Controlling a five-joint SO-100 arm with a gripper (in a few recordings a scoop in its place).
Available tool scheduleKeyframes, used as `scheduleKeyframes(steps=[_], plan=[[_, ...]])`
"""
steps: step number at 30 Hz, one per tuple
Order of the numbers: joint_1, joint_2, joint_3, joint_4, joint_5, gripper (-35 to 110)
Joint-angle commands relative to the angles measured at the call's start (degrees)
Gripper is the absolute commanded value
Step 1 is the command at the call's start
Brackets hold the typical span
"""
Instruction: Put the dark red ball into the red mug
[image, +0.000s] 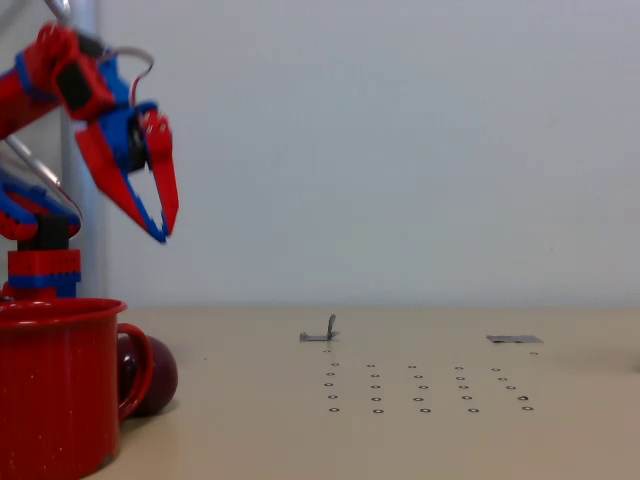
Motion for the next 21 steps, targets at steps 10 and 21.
scheduleKeyframes(steps=[10, 21], plan=[[-8.96, 35.77, 29.71, -5.98, 33.75, -2], [-9.67, 41.04, 46.85, -5.1, 34.72, -2]])
